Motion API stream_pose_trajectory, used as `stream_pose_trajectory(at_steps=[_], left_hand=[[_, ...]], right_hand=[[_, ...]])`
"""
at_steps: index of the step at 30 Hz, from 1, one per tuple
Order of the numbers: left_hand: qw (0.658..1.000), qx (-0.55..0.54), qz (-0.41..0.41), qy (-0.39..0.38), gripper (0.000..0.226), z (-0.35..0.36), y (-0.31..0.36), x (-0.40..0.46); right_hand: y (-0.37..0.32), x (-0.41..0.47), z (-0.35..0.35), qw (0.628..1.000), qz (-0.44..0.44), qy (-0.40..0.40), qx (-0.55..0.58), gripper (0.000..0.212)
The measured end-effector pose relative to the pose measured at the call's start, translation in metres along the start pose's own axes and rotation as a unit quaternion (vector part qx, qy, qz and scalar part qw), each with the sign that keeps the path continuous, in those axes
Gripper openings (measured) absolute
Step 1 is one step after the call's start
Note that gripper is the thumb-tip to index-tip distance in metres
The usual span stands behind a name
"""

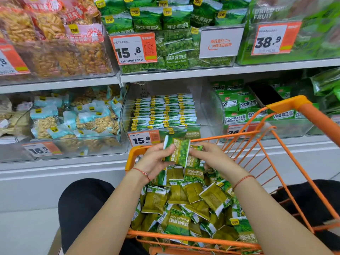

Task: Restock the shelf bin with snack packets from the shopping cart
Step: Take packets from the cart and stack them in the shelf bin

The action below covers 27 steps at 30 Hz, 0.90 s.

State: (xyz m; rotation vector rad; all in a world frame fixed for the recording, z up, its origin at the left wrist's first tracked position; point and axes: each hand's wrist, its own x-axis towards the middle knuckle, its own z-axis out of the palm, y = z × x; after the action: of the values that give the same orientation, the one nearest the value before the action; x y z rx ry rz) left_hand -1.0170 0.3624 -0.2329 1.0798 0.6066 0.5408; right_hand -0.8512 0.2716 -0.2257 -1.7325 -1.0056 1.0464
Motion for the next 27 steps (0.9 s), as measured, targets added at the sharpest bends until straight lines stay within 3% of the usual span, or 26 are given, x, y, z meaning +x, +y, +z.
stream_pose_trajectory(at_steps=[4, 7, 12, 16, 20, 23, 25, 27], left_hand=[[0.990, 0.126, 0.036, 0.046, 0.030, 0.005, -0.010, 0.000], [0.982, 0.151, 0.066, 0.088, 0.014, 0.005, -0.008, 0.001], [0.952, 0.263, 0.131, 0.091, 0.015, 0.008, -0.010, 0.000], [0.963, 0.240, 0.110, 0.053, 0.038, 0.011, -0.004, -0.001], [0.967, 0.236, 0.082, -0.046, 0.026, 0.016, 0.020, 0.004], [0.951, 0.286, 0.107, -0.056, 0.018, 0.017, 0.039, 0.023], [0.939, 0.311, 0.146, -0.030, 0.015, 0.014, 0.053, 0.041], [0.928, 0.327, 0.176, 0.005, 0.010, 0.009, 0.068, 0.060]], right_hand=[[-0.006, -0.001, 0.012, 0.986, 0.069, -0.034, 0.148, 0.032], [-0.006, -0.002, 0.012, 0.976, 0.083, -0.023, 0.200, 0.049], [-0.008, -0.010, 0.002, 0.990, 0.028, -0.067, 0.117, 0.074], [-0.013, -0.009, -0.004, 0.989, -0.002, -0.074, 0.124, 0.041], [-0.028, -0.005, -0.016, 0.993, -0.033, -0.068, 0.091, 0.030], [-0.049, 0.007, -0.032, 0.994, -0.033, -0.090, 0.055, 0.016], [-0.064, 0.025, -0.044, 0.995, -0.040, -0.066, 0.069, 0.032], [-0.074, 0.051, -0.056, 0.995, -0.033, 0.027, 0.093, 0.045]])
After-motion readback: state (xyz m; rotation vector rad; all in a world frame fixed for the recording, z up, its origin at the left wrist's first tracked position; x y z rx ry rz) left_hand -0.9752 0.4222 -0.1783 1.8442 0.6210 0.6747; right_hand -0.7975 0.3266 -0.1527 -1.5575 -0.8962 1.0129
